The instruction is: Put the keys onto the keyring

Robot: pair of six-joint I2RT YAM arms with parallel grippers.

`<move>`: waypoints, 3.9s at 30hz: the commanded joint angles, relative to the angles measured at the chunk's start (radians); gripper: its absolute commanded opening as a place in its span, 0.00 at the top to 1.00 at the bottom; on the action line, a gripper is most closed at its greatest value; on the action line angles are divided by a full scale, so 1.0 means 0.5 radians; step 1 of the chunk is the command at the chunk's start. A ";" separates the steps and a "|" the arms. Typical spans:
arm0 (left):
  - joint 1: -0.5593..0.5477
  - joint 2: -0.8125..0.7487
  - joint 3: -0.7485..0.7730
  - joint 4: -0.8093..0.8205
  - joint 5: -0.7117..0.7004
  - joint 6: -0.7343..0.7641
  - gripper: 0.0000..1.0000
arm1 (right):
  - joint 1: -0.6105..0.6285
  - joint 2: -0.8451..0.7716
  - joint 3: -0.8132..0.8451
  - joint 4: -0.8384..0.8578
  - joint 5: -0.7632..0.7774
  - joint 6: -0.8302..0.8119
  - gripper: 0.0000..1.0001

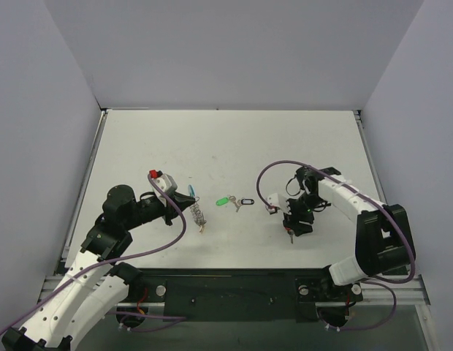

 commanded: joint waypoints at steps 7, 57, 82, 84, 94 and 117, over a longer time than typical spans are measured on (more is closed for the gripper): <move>0.012 -0.027 0.029 0.101 0.012 0.030 1.00 | 0.121 0.131 0.101 -0.034 0.153 0.049 0.56; 0.012 -0.027 0.029 0.100 0.009 0.033 1.00 | 0.354 0.272 0.088 0.083 0.306 0.307 0.80; 0.015 -0.024 0.029 0.100 0.009 0.030 1.00 | 0.348 0.269 0.095 0.058 0.276 0.301 1.00; 0.015 -0.021 0.029 0.097 0.012 0.030 1.00 | 0.345 0.260 0.101 0.052 0.263 0.307 1.00; 0.018 -0.011 0.020 0.107 0.009 0.033 1.00 | 0.168 -0.022 0.263 0.018 -0.009 0.656 1.00; 0.037 0.154 0.032 0.441 0.144 -0.139 1.00 | 0.800 -0.050 0.852 -0.965 1.263 0.466 1.00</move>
